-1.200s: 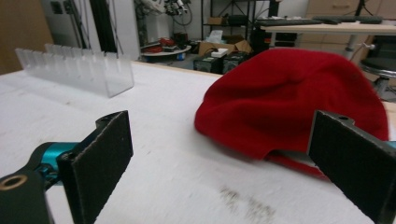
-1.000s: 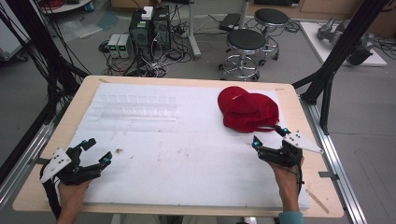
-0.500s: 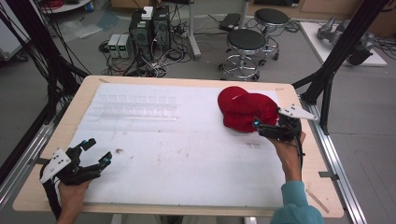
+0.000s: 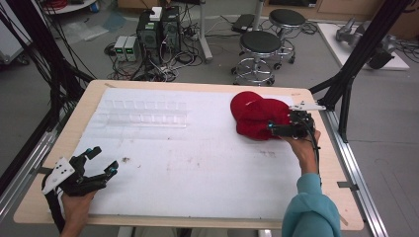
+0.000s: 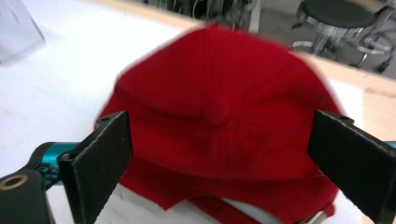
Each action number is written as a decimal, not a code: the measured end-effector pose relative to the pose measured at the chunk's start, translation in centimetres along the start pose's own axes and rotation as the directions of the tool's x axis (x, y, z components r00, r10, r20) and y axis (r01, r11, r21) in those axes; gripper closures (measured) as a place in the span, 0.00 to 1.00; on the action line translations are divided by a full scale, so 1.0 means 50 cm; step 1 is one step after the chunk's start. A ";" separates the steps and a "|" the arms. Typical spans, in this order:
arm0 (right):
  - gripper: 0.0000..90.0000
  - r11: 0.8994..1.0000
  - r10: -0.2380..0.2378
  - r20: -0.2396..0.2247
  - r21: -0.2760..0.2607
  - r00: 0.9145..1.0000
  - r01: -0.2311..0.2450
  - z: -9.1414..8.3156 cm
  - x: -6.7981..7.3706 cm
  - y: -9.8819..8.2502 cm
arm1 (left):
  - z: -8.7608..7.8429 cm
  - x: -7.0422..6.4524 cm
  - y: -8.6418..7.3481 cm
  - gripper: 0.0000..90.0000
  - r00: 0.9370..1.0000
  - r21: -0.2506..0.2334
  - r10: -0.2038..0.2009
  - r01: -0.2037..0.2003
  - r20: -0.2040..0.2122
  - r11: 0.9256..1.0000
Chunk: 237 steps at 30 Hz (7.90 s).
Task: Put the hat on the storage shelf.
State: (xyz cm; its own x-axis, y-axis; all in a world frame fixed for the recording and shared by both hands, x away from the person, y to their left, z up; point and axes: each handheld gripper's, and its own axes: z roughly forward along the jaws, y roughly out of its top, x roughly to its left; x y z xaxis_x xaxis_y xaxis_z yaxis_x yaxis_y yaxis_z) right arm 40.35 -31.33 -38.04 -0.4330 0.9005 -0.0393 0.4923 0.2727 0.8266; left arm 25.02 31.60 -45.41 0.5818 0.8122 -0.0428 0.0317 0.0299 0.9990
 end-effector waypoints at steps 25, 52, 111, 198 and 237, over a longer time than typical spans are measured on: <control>0.71 0.986 0.098 0.035 0.134 0.995 -0.102 0.076 -0.009 -0.027 | 0.001 0.000 0.000 0.18 1.000 0.005 0.000 0.000 -0.004 1.000; 0.92 0.997 -0.016 -0.046 -0.083 0.999 0.012 0.002 0.032 0.017 | 0.007 0.004 0.003 0.18 1.000 0.036 -0.021 0.021 -0.010 0.999; 0.91 0.866 -0.499 -0.712 -0.397 0.494 0.302 -0.084 0.362 0.126 | 0.178 -0.134 0.238 0.17 0.824 0.177 -0.036 -0.078 0.565 0.981; 0.14 0.936 -0.299 -0.599 -0.335 0.743 0.106 -0.126 0.428 0.046 | 0.252 -0.158 0.257 0.91 0.901 0.285 -0.115 -0.011 0.419 0.958; 0.95 0.970 -0.131 -0.460 -0.242 0.878 0.017 -0.051 0.532 -0.011 | 0.293 -0.177 0.289 0.89 0.935 0.246 -0.098 0.012 0.340 0.969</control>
State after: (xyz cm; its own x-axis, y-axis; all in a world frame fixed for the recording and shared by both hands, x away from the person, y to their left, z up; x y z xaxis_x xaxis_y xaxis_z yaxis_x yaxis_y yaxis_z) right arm 26.61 -8.40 -38.12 -0.7921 0.5993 0.1159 0.2870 0.1980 0.9372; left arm 32.26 16.32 -30.72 0.8171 0.5591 -0.1408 0.2377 -0.1041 0.9658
